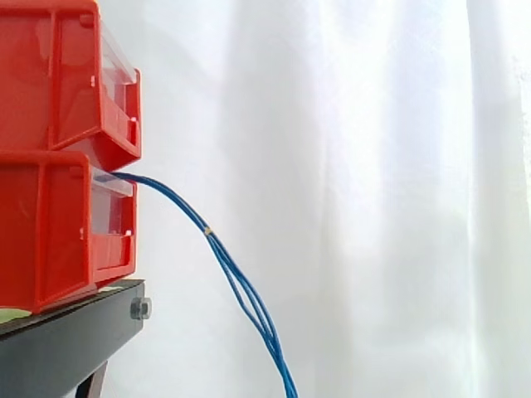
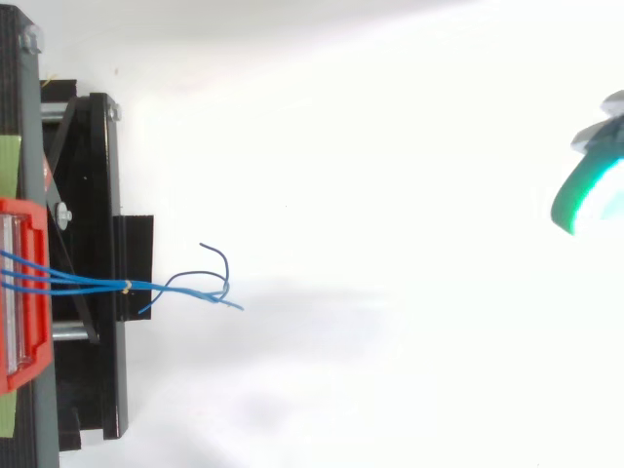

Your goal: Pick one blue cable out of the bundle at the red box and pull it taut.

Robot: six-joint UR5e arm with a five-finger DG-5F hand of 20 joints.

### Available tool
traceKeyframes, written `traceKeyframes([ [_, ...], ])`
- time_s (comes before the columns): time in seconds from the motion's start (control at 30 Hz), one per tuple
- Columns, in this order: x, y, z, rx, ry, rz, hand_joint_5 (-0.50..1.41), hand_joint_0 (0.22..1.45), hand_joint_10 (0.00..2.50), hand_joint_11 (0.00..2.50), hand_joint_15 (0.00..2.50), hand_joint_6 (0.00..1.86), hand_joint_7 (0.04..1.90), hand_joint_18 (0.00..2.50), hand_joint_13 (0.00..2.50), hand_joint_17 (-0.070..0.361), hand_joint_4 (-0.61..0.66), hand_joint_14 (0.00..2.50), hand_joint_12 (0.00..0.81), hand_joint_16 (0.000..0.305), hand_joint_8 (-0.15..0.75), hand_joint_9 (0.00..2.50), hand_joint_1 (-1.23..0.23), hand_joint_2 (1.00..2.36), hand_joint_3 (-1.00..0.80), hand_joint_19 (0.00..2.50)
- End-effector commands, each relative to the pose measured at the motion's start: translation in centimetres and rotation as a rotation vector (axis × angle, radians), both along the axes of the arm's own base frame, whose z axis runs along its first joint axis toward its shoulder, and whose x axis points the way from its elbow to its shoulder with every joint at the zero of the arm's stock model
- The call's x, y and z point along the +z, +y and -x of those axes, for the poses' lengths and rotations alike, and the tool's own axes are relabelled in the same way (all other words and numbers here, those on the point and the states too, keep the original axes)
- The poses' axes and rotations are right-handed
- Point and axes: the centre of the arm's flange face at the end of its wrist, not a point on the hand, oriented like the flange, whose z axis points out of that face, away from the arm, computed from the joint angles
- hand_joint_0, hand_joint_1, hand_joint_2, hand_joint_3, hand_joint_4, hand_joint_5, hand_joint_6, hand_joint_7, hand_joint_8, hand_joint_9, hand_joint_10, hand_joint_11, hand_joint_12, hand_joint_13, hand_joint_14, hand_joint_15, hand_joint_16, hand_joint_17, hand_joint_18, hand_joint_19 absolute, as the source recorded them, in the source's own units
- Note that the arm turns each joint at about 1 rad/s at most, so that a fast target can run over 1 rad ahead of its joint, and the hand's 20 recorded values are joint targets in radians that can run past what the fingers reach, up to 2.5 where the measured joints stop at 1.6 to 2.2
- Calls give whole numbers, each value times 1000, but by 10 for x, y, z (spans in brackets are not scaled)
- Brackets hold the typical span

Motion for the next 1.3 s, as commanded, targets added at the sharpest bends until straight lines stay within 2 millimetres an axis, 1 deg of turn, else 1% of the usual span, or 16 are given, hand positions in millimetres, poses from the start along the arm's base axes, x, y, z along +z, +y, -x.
traceKeyframes([
  [0.0,-25,3,-11,5,46,-8,-232,487,3,132,116,501,636,111,307,139,169,4,370,62,309,515,-647,1000,-500,146],
  [0.13,-44,3,-18,4,68,-33,-229,489,3,149,124,501,638,142,324,139,177,4,365,62,310,530,-644,1000,-500,155],
  [0.17,-53,4,-26,3,54,-59,-228,488,3,144,125,501,636,143,326,139,178,4,364,62,309,535,-644,1000,-500,156],
  [0.2,-56,5,-28,3,48,-66,-228,489,3,144,121,501,638,146,325,138,178,4,364,61,309,536,-644,1000,-500,156],
  [0.3,-54,6,-35,-1,-3,-87,-228,488,3,140,121,501,636,147,326,138,179,4,365,61,309,538,-644,1000,-500,155],
  [0.67,-56,3,-36,-23,-2,-53,-225,481,2,152,127,501,641,149,324,139,190,4,365,62,316,546,-642,1000,-500,154],
  [0.77,-66,3,-40,-29,5,-49,-224,481,3,162,124,501,640,150,325,139,193,4,366,62,318,555,-643,1000,-500,148],
  [0.8,-66,3,-40,-29,5,-49,-222,482,2,157,127,501,642,149,325,139,197,4,365,62,318,560,-641,1000,-500,147],
  [0.9,-81,4,-45,-29,23,-51,-220,482,3,172,124,501,644,149,327,139,200,4,365,62,319,568,-642,1000,-500,155],
  [0.93,-91,3,-50,-32,26,-70,-220,482,3,176,125,501,643,153,330,139,203,5,367,62,323,573,-642,1000,-500,159],
  [1.0,-96,4,-51,-33,25,-80,-215,482,3,179,122,501,650,153,331,140,213,4,367,62,327,585,-641,1000,-500,154],
  [1.03,-100,4,-54,-33,21,-88,-206,481,3,182,121,501,657,134,315,139,237,4,370,62,328,584,-640,1000,-500,138],
  [1.13,-104,4,-57,-39,10,-92,-192,478,3,177,98,502,678,8,216,138,272,4,376,61,327,552,-643,1000,-500,93],
  [1.27,-104,-1,-60,-90,-14,-91,-187,468,3,180,87,501,681,0,211,139,275,2,380,62,330,541,-680,1000,-500,82],
])
